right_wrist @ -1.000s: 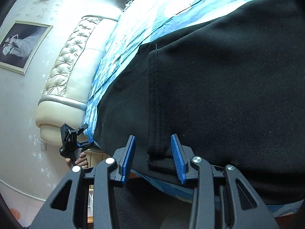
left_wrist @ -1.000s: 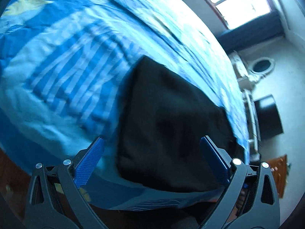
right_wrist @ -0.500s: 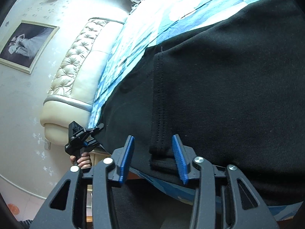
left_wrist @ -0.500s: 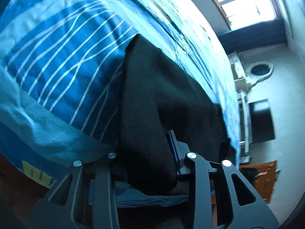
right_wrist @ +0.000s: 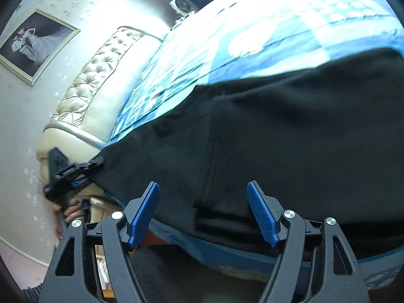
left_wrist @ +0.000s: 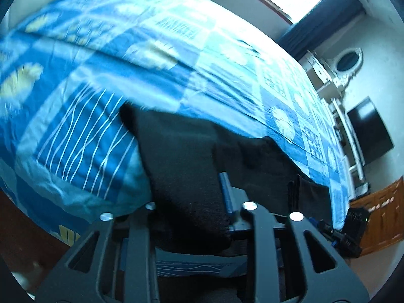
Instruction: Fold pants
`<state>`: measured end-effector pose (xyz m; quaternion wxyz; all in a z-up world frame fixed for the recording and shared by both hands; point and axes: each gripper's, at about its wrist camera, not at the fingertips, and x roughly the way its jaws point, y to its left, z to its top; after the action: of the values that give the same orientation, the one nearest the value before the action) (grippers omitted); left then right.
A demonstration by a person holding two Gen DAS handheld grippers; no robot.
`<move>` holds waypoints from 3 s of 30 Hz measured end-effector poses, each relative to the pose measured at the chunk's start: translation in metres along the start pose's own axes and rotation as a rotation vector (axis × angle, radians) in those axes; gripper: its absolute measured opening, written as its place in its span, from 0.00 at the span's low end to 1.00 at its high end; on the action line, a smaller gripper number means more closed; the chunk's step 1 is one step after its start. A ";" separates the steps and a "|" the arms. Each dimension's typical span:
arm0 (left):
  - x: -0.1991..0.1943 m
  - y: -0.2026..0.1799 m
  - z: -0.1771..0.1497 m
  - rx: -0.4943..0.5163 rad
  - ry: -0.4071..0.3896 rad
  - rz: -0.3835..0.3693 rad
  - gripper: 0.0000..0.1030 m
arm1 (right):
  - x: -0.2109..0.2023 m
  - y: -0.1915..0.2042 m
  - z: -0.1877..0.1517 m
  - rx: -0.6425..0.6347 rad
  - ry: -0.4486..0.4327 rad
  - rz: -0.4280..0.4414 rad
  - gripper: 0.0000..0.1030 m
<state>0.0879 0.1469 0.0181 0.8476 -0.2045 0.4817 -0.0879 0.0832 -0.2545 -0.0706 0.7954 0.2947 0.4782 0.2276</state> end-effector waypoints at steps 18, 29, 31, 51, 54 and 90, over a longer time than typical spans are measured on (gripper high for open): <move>0.005 -0.002 -0.006 0.078 0.029 0.010 0.24 | -0.012 -0.006 0.001 -0.008 -0.033 -0.072 0.69; 0.012 0.130 -0.027 -0.184 0.035 -0.137 0.69 | -0.007 -0.007 -0.001 0.017 -0.016 -0.071 0.69; 0.019 0.136 -0.030 -0.208 0.051 -0.132 0.69 | -0.006 -0.007 -0.001 0.017 -0.014 -0.070 0.69; 0.065 0.127 -0.049 -0.389 0.110 -0.333 0.34 | -0.005 -0.007 -0.004 0.008 -0.007 -0.064 0.69; 0.051 0.110 -0.042 -0.340 0.084 -0.289 0.32 | -0.006 -0.006 -0.003 0.007 -0.010 -0.069 0.69; 0.077 -0.304 -0.073 0.472 0.131 -0.169 0.17 | -0.131 -0.035 0.015 0.095 -0.263 -0.093 0.69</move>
<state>0.0806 -0.1725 0.0566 0.8286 -0.0346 0.4827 -0.2815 0.0418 -0.3679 -0.0078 0.8460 0.3367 0.3935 0.1269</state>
